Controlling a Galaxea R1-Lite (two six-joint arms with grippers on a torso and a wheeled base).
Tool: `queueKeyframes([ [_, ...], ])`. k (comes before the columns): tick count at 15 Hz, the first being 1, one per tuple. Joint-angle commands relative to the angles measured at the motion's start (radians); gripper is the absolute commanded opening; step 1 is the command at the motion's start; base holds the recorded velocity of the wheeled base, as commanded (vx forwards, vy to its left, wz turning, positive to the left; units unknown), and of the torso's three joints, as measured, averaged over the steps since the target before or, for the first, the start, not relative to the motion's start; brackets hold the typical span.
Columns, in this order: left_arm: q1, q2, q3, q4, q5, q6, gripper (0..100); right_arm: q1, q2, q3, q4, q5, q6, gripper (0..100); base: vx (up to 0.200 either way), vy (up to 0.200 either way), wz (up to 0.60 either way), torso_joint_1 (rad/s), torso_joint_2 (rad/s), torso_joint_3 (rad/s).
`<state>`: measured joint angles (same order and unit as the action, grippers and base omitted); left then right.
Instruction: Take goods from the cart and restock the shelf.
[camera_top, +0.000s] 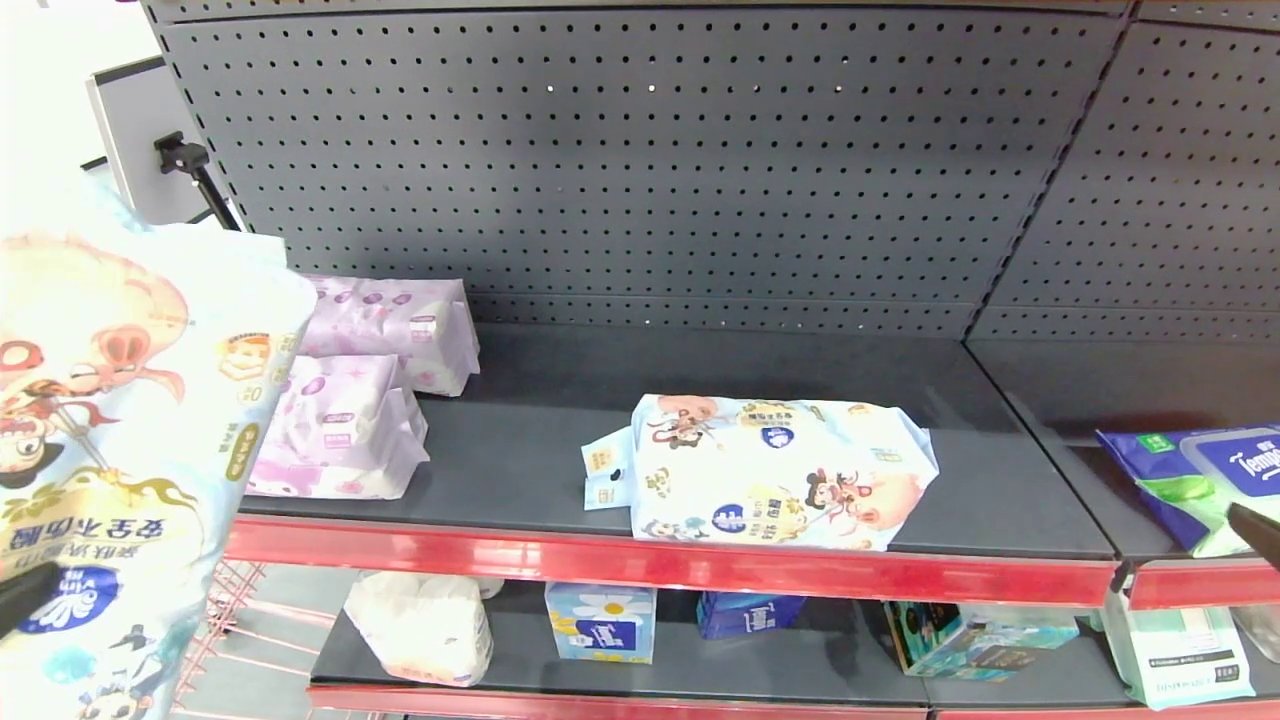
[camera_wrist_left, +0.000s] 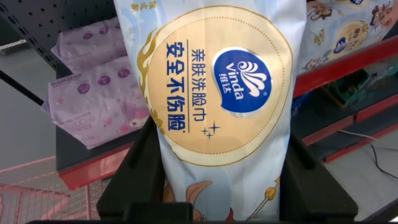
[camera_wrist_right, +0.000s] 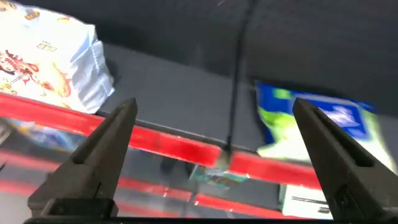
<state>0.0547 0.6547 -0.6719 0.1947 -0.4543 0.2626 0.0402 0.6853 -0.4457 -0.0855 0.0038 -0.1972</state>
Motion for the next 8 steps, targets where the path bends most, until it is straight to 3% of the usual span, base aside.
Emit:
queueKeyframes([
  [1,-0.009,0.069,-0.002,-0.023,0.002,0.001,0,-0.031,-0.319,0.167,0.004,-0.079,0.010,100,0.000,0.000,0.00,0.000,0.00,0.000],
  [8,-0.009,0.080,0.000,-0.023,0.002,0.000,0,-0.092,-0.609,0.443,0.003,-0.099,0.019,100,0.000,0.000,0.00,0.000,0.00,0.000],
])
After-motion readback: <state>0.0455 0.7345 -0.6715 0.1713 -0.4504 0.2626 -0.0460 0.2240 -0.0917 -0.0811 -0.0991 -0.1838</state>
